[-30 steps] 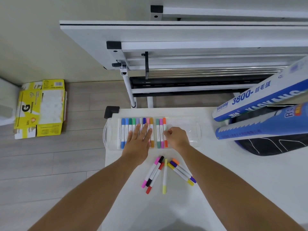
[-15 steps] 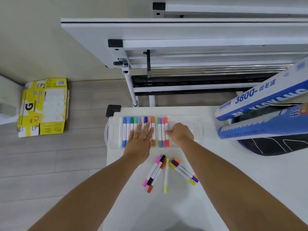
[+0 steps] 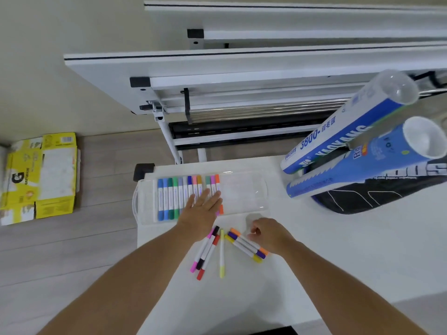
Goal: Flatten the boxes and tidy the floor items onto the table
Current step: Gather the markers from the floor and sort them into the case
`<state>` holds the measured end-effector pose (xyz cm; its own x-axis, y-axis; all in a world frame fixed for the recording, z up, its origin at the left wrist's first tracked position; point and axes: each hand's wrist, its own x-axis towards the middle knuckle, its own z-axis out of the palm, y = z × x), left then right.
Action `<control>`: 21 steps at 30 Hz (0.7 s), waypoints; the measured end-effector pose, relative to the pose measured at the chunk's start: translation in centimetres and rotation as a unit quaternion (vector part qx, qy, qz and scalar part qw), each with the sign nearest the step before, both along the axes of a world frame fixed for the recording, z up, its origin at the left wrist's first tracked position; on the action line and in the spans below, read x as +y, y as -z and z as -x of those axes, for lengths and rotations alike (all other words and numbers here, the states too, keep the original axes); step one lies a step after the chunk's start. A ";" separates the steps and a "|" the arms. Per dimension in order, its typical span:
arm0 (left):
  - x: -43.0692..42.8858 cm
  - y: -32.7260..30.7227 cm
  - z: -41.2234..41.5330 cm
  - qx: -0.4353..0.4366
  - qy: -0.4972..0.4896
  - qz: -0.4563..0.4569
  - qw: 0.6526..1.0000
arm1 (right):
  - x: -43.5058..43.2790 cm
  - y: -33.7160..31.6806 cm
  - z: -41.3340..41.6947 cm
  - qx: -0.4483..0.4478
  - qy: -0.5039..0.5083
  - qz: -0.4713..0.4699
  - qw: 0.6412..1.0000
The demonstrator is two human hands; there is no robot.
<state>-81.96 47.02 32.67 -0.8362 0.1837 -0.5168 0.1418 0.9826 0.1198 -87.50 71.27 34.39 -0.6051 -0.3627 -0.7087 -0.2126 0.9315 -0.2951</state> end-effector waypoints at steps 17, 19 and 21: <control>-0.7 0.2 -0.2 -0.007 -0.021 -0.009 1.000 | -0.7 0.6 -1.6 0.008 0.058 0.014 0.998; -1.4 0.4 -0.5 0.002 -0.067 0.003 0.998 | -1.1 -0.3 -0.4 0.009 0.134 0.056 0.989; -2.0 0.4 -0.7 0.000 -0.107 0.014 0.994 | -1.9 -1.2 1.0 0.012 0.192 0.098 0.976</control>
